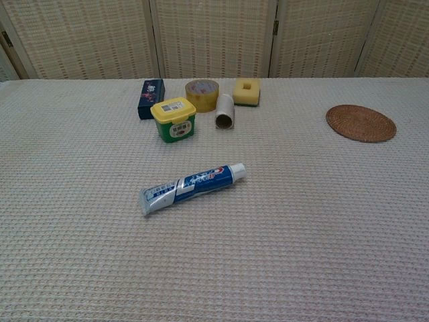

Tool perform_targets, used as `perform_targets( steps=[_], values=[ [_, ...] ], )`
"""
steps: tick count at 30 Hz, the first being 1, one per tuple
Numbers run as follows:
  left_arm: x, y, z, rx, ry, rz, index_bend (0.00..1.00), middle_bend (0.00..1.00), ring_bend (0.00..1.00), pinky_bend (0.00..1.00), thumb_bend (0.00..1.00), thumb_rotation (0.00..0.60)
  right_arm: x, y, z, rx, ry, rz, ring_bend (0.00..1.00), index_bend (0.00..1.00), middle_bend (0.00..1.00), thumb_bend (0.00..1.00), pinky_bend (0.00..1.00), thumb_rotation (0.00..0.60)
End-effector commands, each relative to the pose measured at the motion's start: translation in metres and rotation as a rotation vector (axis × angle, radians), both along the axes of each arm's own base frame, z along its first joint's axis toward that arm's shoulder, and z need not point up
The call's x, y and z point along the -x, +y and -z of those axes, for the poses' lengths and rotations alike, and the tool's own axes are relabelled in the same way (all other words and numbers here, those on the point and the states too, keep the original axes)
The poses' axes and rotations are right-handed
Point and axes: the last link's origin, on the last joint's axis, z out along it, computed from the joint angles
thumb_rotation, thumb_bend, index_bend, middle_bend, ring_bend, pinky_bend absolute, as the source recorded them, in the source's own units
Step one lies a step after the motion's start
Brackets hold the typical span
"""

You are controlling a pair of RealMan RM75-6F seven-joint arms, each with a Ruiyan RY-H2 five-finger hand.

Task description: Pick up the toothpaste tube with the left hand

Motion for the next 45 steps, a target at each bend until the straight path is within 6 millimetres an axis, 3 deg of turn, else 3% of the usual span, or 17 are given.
perform_targets(
  steps=[1, 17, 25, 34, 45],
  values=[
    [0.000, 0.000, 0.000, -0.013, -0.008, 0.008, 0.34, 0.34, 0.30, 0.21, 0.41, 0.600, 0.000, 0.001, 0.000, 0.009, -0.004, 0.002, 0.12, 0.06, 0.13, 0.32, 0.00, 0.600],
    [-0.005, 0.000, 0.001, -0.005, -0.014, 0.029, 0.34, 0.34, 0.30, 0.21, 0.41, 0.600, 0.003, 0.007, -0.001, 0.009, -0.004, 0.011, 0.12, 0.06, 0.13, 0.32, 0.00, 0.600],
    [-0.019, 0.012, 0.005, 0.015, -0.015, 0.100, 0.34, 0.34, 0.30, 0.21, 0.41, 0.600, 0.004, 0.009, -0.002, 0.021, -0.006, 0.016, 0.12, 0.06, 0.13, 0.31, 0.00, 0.600],
    [-0.065, 0.053, 0.026, 0.127, -0.065, 0.272, 0.34, 0.34, 0.30, 0.21, 0.41, 0.600, 0.001, 0.007, -0.003, 0.029, 0.001, 0.009, 0.12, 0.06, 0.13, 0.32, 0.00, 0.600],
    [-0.130, 0.093, 0.095, 0.367, -0.011, 0.424, 0.28, 0.31, 0.26, 0.19, 0.33, 0.600, -0.004, 0.004, -0.001, 0.028, 0.023, 0.009, 0.12, 0.06, 0.13, 0.32, 0.00, 0.600]
  ],
)
